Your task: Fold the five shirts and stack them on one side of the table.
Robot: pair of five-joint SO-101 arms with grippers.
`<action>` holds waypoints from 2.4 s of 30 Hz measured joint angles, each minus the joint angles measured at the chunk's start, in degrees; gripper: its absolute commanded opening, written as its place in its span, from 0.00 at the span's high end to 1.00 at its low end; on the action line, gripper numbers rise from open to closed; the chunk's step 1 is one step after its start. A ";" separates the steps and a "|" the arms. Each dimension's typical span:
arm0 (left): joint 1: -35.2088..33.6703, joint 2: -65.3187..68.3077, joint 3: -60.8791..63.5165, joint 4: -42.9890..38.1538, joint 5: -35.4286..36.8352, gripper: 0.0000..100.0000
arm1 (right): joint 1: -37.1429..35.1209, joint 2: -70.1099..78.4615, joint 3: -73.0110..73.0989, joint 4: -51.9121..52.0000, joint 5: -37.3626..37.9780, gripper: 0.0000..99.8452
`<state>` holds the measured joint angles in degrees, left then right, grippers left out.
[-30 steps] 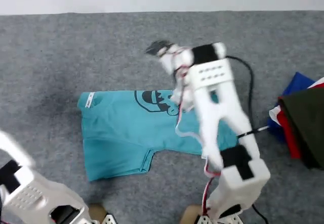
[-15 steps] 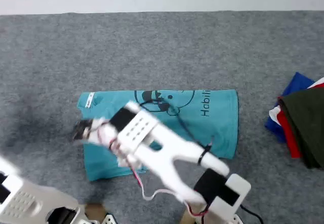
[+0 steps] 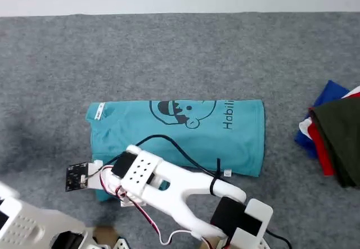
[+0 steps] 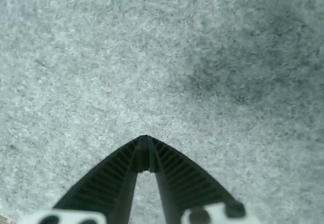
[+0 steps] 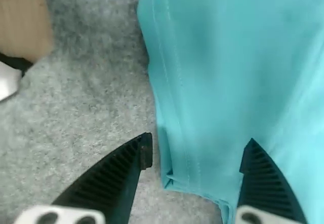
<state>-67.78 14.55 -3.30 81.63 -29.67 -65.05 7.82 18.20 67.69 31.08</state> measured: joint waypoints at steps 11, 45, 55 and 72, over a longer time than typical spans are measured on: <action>-0.35 0.00 0.00 0.00 -0.18 1.00 | -0.09 0.44 5.63 -6.33 0.00 0.71; -3.25 0.00 0.00 0.00 -0.18 1.00 | 6.33 8.97 -8.18 -4.66 5.27 0.99; -2.81 0.00 0.00 -0.26 -0.18 1.00 | 16.18 8.97 -16.09 -4.66 5.45 0.99; -0.18 0.00 1.85 -1.05 0.00 1.00 | 25.05 17.05 -26.46 -4.66 5.98 0.77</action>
<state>-67.96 14.55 -1.45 80.57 -29.67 -40.00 24.88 -8.26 63.03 37.05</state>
